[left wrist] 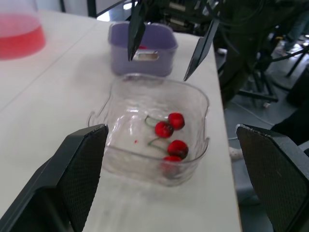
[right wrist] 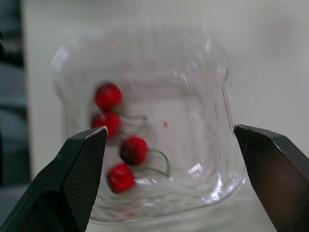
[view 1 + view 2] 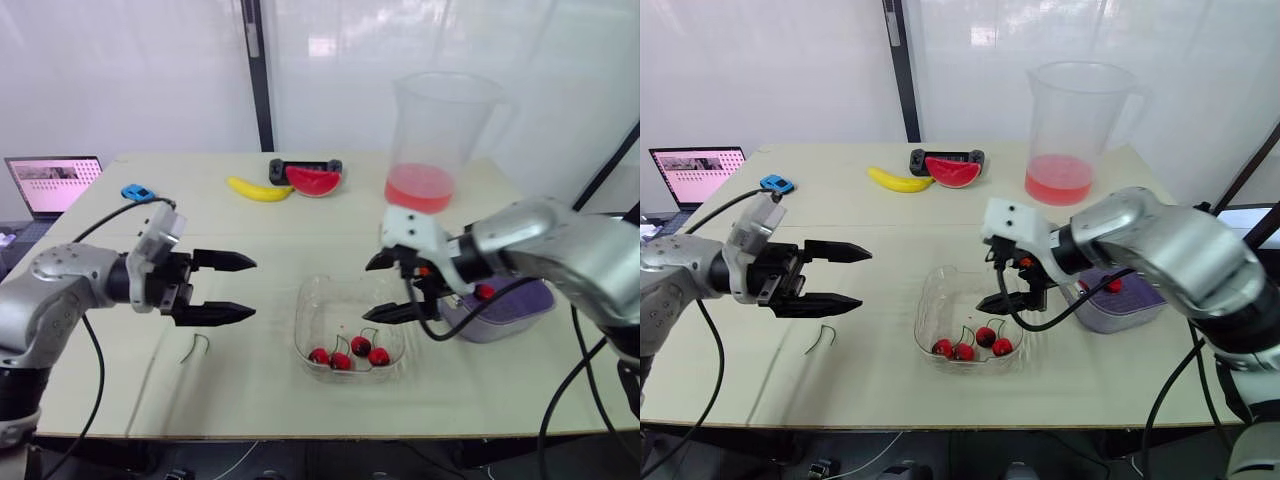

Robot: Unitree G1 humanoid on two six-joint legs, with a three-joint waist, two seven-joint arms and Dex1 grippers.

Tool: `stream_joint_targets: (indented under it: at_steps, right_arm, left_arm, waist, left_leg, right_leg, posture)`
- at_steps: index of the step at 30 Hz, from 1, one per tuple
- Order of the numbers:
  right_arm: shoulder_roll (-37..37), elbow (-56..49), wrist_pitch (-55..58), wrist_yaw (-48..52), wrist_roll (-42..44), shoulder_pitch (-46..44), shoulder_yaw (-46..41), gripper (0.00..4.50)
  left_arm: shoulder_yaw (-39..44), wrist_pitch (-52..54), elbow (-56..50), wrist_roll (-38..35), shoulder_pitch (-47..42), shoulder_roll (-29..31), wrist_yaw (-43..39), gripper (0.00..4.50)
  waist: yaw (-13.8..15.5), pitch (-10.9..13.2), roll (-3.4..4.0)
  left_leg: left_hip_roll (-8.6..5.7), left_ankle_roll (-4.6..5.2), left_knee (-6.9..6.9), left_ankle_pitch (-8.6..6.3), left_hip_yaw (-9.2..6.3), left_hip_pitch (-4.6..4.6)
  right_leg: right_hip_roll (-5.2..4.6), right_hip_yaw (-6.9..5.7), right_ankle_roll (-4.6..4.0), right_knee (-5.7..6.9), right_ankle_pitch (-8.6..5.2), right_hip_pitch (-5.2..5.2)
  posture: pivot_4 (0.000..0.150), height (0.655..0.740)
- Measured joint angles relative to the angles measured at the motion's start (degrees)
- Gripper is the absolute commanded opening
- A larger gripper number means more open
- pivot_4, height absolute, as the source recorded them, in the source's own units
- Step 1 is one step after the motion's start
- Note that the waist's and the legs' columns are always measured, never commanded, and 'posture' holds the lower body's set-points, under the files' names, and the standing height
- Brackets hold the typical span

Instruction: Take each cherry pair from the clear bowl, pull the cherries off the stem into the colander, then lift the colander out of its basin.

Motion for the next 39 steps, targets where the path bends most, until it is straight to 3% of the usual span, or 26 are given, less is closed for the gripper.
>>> stream_joint_targets:
  at_steps: [3, 12, 21, 39]
  right_arm:
    - [5.07, 3.39, -2.38, 1.68, -5.80, -0.22, 7.31, 3.18]
    - [8.92, 3.97, -3.36, 6.05, -12.05, -0.69, 11.76, 3.18]
    - [12.25, 5.72, -10.09, 10.55, -17.83, 1.37, 15.87, 3.18]
    - [17.76, 15.89, -19.56, 10.76, -27.73, 4.40, 14.14, 3.18]
  left_arm:
    - [-0.31, -2.27, -1.14, 2.78, 5.39, -0.63, 1.21, 4.50]
    - [2.99, -2.14, -6.16, 2.59, 11.31, -0.94, 4.40, 4.50]
    - [3.01, -0.41, -5.52, 3.03, 11.19, -0.93, 8.47, 4.50]
    - [3.49, 1.58, -8.09, 2.58, 13.70, -1.00, 11.08, 4.50]
  waist:
    - [-0.36, 0.00, 0.00]
    - [-0.19, 0.01, -0.01]
    - [0.01, 0.01, -0.01]
    - [0.09, 0.01, -0.02]
  left_leg:
    - [0.02, -0.01, 0.00, 0.01, 0.01, -0.10]
    - [0.02, -0.07, 0.10, 0.04, -0.05, -0.20]
    - [-0.03, -0.08, 0.14, 0.04, -0.04, -0.20]
    - [-0.04, -0.13, 0.14, 0.07, -0.05, -0.19]
  right_leg:
    - [0.00, 0.02, 0.00, 0.12, 0.00, -0.18]
    - [-0.01, 0.01, -0.01, 0.47, 0.00, -0.40]
    - [-0.01, 0.01, -0.01, 0.51, 0.00, -0.40]
    - [-0.01, 0.01, -0.01, 0.53, 0.00, -0.41]
  posture:
    - [0.150, 0.7400]
    - [0.150, 0.7400]
    - [0.150, 0.7400]
    - [0.150, 0.7400]
